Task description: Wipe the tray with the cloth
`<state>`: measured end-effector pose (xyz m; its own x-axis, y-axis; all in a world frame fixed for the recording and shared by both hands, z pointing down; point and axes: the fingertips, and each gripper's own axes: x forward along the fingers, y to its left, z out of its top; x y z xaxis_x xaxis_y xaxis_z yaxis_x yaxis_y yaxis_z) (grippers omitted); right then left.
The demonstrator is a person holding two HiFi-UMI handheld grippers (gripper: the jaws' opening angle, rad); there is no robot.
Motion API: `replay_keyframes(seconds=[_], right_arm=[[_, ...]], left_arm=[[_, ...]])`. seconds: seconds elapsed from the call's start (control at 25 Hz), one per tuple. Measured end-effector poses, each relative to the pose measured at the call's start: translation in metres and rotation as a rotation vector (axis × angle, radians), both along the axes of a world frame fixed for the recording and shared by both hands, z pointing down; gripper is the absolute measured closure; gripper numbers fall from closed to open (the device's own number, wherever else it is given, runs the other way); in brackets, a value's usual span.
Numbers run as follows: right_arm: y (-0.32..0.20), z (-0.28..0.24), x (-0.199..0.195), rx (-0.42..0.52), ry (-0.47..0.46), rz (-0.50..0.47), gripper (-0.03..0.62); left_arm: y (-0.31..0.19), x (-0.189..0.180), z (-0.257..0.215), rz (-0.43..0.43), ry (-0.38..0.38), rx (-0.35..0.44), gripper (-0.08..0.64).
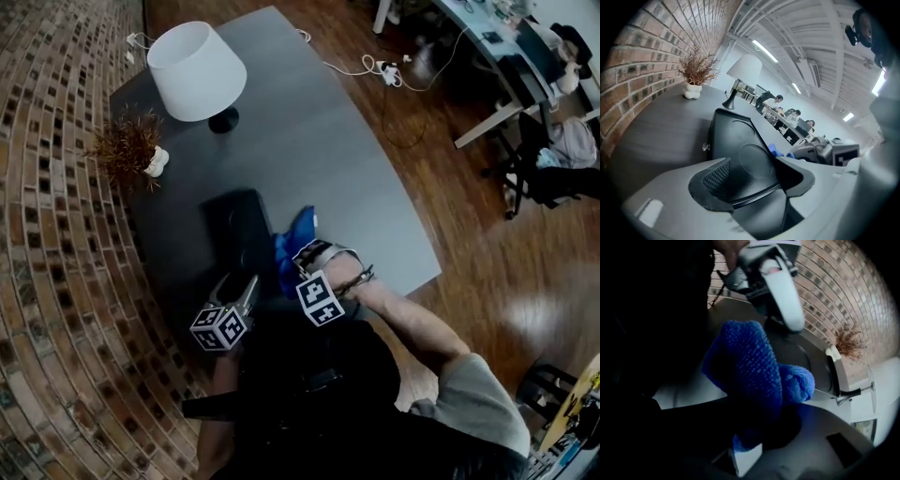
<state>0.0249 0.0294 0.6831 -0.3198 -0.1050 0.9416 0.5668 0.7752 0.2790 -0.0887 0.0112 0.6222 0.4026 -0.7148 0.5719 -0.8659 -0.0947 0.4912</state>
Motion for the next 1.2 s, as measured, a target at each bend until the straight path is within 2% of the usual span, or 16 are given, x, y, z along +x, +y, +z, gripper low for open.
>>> replay_keyframes(seconds=[0.08, 0.16, 0.32, 0.4, 0.48, 0.56, 0.64, 0.8, 0.92, 1.08, 1.16, 1.2], right_arm=[[0.026, 0.003, 0.010, -0.079, -0.003, 0.010, 0.502], [0.004, 0.007, 0.016, -0.114, -0.027, 0.108, 0.502], [-0.158, -0.006, -0.002, 0.085, -0.138, 0.446, 0.502], [-0.216, -0.009, -0.028, 0.126, -0.192, 0.505, 0.500], [-0.236, 0.003, -0.053, 0.133, -0.178, 0.445, 0.501], [-0.228, 0.017, -0.063, 0.141, -0.129, 0.325, 0.502], [-0.208, 0.021, -0.056, 0.133, -0.106, 0.251, 0.502], [-0.124, 0.019, -0.032, 0.075, -0.090, 0.125, 0.502], [-0.052, 0.019, -0.011, 0.026, -0.067, 0.071, 0.502], [0.027, 0.016, 0.014, -0.119, -0.041, -0.007, 0.502], [0.052, 0.010, 0.026, -0.243, -0.036, -0.056, 0.502], [0.050, 0.007, 0.030, -0.284, -0.038, -0.047, 0.502]], left_arm=[[0.000, 0.000, 0.000, -0.002, 0.000, 0.001, 0.273], [0.001, 0.000, 0.001, -0.006, 0.000, 0.003, 0.273], [0.000, -0.001, 0.002, -0.008, 0.003, 0.008, 0.273], [0.002, -0.002, 0.003, -0.009, 0.006, 0.007, 0.273], [0.003, 0.000, 0.002, -0.013, 0.015, 0.009, 0.273], [0.002, 0.002, 0.001, -0.015, 0.022, 0.013, 0.273], [0.001, 0.003, 0.001, -0.015, 0.023, 0.017, 0.273], [-0.001, -0.002, 0.001, -0.020, 0.013, 0.023, 0.273], [0.000, -0.002, 0.001, -0.024, 0.011, 0.026, 0.273], [0.001, 0.001, -0.003, -0.028, 0.026, 0.043, 0.273], [0.006, 0.003, -0.006, -0.034, 0.076, 0.042, 0.273], [0.013, 0.003, -0.008, -0.041, 0.104, 0.038, 0.273]])
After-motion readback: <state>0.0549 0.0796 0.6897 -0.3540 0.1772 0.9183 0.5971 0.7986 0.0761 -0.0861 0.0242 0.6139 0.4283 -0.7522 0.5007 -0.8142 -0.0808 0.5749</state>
